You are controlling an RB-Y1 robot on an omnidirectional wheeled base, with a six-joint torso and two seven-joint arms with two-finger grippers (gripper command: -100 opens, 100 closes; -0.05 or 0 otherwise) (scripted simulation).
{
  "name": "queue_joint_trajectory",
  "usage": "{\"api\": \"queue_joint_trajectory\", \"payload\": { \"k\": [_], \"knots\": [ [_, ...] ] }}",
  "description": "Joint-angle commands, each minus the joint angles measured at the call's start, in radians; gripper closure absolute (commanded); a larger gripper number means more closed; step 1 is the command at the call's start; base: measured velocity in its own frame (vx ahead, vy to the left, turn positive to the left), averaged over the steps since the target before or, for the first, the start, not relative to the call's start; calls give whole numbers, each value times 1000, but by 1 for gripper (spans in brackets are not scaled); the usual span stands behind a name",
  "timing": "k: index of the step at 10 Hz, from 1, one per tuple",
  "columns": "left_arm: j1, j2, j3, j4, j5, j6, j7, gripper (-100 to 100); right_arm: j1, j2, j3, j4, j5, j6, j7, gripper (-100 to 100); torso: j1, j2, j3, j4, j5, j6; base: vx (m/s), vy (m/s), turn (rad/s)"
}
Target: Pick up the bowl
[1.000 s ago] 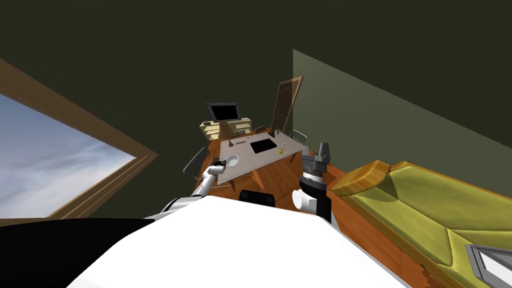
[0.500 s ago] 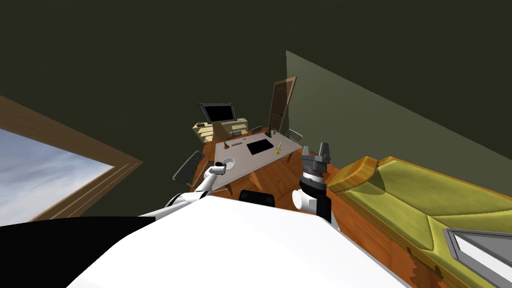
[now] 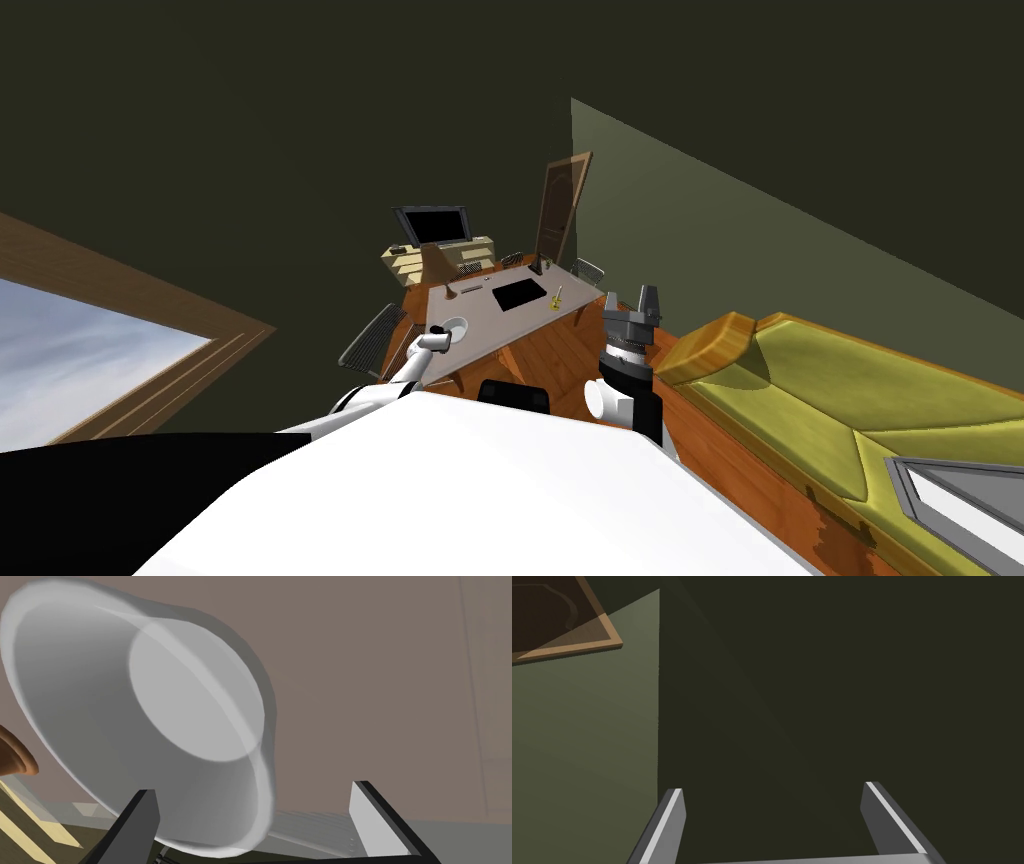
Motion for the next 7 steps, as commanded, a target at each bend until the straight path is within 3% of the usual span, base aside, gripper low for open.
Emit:
{"api": "queue_joint_trajectory", "payload": {
  "k": [1,4,5,6,7],
  "knots": [
    [5,-4,4,19,5,-28,-19,-100,0,0,0,0,0,0,0,0,0,0,0,0,0,0,72,-9,68],
    [17,-12,14,61,21,-88,-64,-100,0,0,0,0,0,0,0,0,1,-4,-2,-1,0,0,92,5,65],
    [12,-9,12,58,19,-76,-53,-100,0,0,0,0,0,0,0,0,1,-4,-2,-1,0,0,42,0,12],
    [12,-9,12,61,19,-82,-57,100,0,0,0,0,0,0,0,0,1,-1,-1,0,0,0,8,0,-2],
    [12,-9,12,61,19,-81,-56,100,0,0,0,0,0,0,0,0,0,1,0,0,0,0,0,-1,10]
  ]
}}
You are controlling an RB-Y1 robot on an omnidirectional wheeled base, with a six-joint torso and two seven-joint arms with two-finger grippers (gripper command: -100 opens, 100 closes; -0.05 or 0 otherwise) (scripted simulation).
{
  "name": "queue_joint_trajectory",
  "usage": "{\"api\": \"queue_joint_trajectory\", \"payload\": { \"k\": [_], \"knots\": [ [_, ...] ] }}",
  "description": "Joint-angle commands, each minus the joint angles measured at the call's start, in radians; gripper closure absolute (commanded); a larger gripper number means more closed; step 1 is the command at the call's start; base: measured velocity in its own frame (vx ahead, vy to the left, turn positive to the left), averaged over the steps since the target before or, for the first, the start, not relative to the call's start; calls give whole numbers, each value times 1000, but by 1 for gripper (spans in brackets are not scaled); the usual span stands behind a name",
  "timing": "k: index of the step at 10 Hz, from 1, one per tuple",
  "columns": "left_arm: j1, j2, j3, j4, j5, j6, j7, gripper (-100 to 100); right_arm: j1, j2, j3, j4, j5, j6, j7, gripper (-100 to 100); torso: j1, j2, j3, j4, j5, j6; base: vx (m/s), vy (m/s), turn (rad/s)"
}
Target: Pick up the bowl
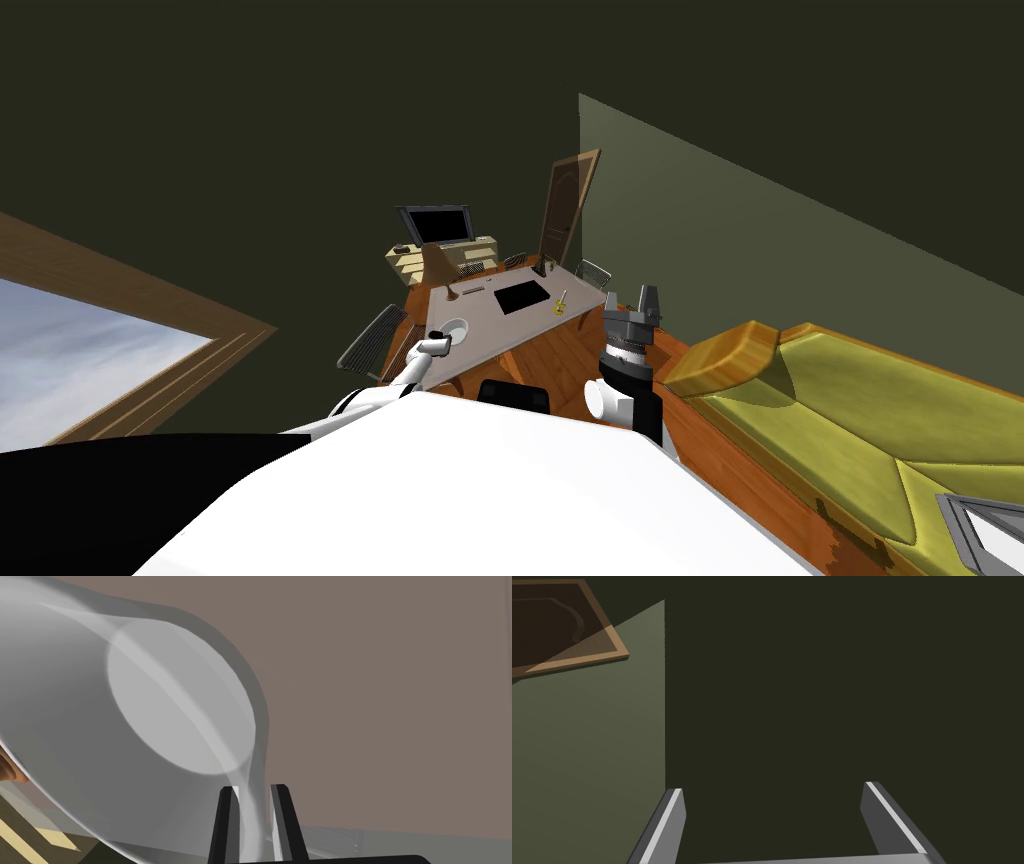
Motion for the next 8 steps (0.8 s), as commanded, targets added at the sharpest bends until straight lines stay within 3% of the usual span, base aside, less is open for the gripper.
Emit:
{"api": "queue_joint_trajectory", "payload": {
  "k": [1,3,4,5,8],
  "knots": [
    [0,0,0,0,0,0,0,100,0,0,0,0,0,0,0,0,0,0,0,0,0,0,0,0,0],
    [-1,0,0,0,0,0,0,100,0,0,0,0,0,0,0,0,0,1,0,0,0,0,0,0,0],
    [0,0,0,0,0,0,0,0,0,0,0,0,0,0,0,0,-1,1,1,0,-1,0,0,0,0],
    [-4,3,-5,-29,-9,32,22,100,0,0,0,0,0,0,0,0,-1,2,1,0,-1,0,-59,-8,-77],
    [-14,10,-14,-64,-22,82,59,100,0,0,0,0,0,0,0,0,-2,8,5,2,-2,0,-95,0,-76]
  ]
}}
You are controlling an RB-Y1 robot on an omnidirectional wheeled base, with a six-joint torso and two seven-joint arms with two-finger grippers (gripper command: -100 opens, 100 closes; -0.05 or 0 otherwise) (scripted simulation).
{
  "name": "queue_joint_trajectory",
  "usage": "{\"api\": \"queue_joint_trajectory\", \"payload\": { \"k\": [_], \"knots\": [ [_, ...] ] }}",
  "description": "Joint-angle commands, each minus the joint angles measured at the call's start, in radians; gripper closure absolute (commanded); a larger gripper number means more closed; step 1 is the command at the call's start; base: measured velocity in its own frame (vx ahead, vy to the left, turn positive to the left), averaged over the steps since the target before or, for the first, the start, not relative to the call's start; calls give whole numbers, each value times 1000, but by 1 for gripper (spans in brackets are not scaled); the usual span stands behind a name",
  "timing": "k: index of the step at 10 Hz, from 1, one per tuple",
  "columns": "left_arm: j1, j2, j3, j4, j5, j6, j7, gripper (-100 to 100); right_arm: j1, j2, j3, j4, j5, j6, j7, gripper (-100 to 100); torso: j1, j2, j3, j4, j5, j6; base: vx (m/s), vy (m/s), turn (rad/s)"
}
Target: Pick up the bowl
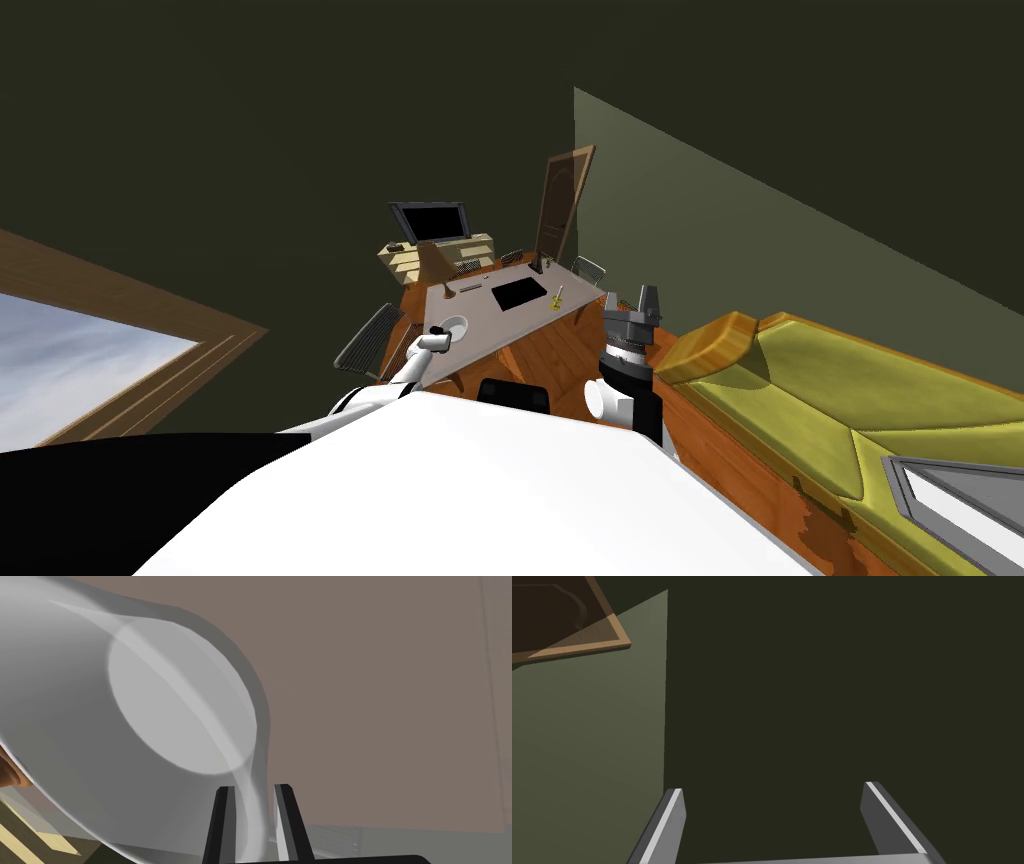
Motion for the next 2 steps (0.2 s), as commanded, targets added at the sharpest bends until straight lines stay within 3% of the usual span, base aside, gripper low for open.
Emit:
{"api": "queue_joint_trajectory", "payload": {
  "k": [1,2],
  "knots": [
    [0,0,0,0,0,0,0,100,0,0,0,0,0,0,0,0,0,0,0,0,0,0,-45,-4,-13],
    [0,0,-1,-3,-1,6,3,0,0,0,0,0,0,0,0,0,0,-2,-1,0,0,0,-9,-1,4]
  ]
}}
